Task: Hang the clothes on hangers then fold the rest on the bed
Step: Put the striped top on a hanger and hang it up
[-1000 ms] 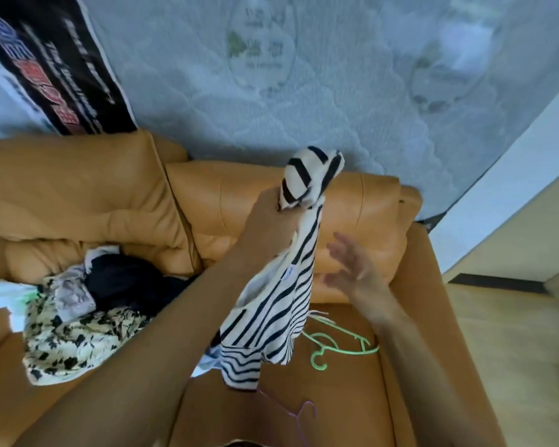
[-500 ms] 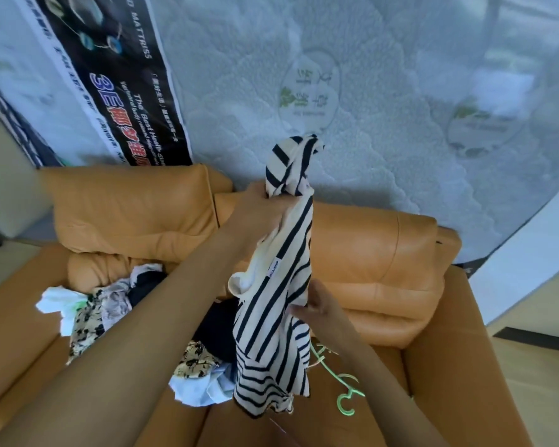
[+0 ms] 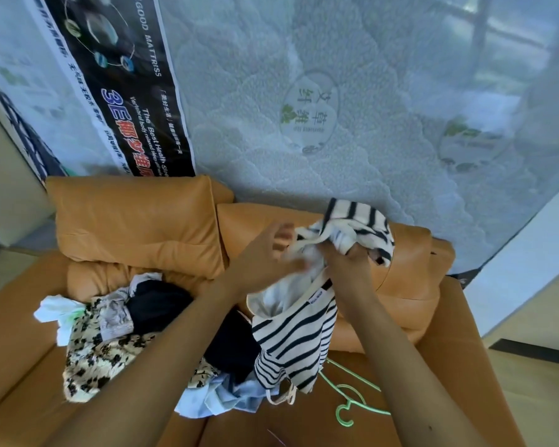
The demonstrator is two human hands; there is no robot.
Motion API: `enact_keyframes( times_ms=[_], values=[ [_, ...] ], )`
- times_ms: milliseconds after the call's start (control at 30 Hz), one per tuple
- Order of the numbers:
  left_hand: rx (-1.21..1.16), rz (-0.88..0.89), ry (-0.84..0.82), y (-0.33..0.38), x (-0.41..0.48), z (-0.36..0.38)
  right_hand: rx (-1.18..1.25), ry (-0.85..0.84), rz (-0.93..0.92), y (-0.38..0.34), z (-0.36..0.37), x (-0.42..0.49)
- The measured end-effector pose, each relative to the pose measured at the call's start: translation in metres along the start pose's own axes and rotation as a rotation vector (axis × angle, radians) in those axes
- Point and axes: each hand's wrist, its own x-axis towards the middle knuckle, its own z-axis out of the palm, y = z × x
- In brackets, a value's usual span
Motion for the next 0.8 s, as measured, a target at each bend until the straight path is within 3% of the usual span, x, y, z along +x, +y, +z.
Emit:
enact_keyframes(
  times_ms=[100, 167, 300, 467, 600, 667, 800],
  values=[
    [0.240, -0.033, -0.096, -0.034, -0.014, 0.024, -0.070, 0.101, 0.112, -0.008, -0.005, 0.003],
    [0.215, -0.065, -0.004, -0.051, -0.014, 0.035, -0.166, 0.145, 0.176, -0.011, -0.013, 0.004],
    [0.024, -0.096, 0.182, -0.032, -0.008, 0.020, -0.248, 0.190, 0.097, -0.022, -0.036, 0.005],
    [-0.044, 0.106, 0.208, 0.044, -0.003, -0.010, -0.662, -0.055, 0.073, -0.022, -0.075, 0.003],
    [-0.073, 0.214, 0.146, 0.081, 0.007, -0.017, -0.859, -0.031, -0.018, -0.021, -0.077, 0.002],
    [-0.036, 0.230, 0.102, 0.089, 0.008, -0.016, -0.836, -0.031, -0.139, -0.025, -0.069, -0.002],
    [0.055, 0.257, 0.072, 0.092, 0.004, -0.014, -0.655, -0.410, -0.211, -0.022, -0.038, -0.008]
  ],
)
